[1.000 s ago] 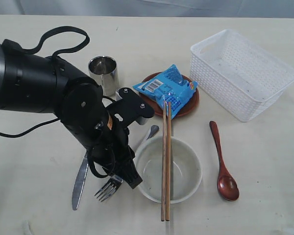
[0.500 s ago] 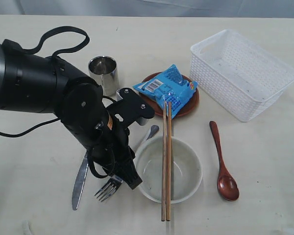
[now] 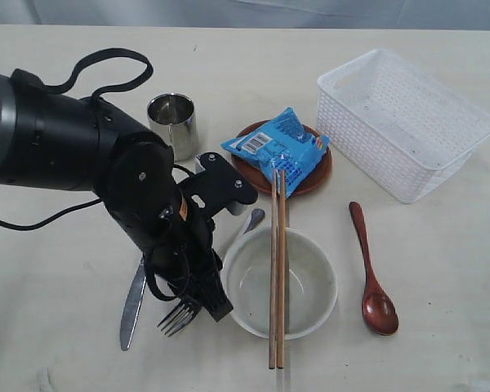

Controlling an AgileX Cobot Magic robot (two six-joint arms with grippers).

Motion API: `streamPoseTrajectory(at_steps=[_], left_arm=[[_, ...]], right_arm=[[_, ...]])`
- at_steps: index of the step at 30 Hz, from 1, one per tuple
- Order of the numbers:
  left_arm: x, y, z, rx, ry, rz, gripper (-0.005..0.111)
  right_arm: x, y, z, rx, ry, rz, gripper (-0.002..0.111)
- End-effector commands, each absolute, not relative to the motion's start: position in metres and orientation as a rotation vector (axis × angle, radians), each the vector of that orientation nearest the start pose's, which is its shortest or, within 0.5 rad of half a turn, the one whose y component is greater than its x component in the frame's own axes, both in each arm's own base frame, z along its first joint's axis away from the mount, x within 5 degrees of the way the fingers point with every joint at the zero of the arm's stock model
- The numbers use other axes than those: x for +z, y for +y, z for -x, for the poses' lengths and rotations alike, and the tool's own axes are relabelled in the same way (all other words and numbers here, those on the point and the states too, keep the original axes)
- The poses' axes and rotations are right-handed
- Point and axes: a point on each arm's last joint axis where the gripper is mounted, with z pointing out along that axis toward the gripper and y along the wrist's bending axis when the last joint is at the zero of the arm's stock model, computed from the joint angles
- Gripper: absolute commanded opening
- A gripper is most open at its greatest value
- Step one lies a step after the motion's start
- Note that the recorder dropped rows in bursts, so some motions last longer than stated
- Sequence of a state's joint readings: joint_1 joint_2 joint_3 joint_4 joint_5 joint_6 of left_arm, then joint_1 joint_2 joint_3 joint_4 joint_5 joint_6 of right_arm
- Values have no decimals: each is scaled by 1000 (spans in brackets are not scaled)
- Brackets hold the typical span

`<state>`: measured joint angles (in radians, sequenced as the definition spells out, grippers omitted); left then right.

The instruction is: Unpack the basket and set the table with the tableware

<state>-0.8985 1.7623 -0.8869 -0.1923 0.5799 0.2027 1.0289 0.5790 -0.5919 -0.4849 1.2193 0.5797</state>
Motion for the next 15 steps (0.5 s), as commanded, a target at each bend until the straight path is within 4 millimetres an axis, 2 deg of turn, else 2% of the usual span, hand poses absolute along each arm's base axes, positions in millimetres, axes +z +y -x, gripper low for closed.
streamPoseTrajectory(at_steps=[1, 11, 15], left_arm=[[135, -243, -178, -270, 2674, -1383, 39], [135, -246, -180, -294, 2659, -1347, 39], [126, -246, -180, -281, 2692, -1343, 39]], right_arm=[[285, 38, -71, -29, 2395, 628, 40], [285, 39, -70, -28, 2397, 628, 40], [285, 39, -70, -26, 2398, 628, 40]])
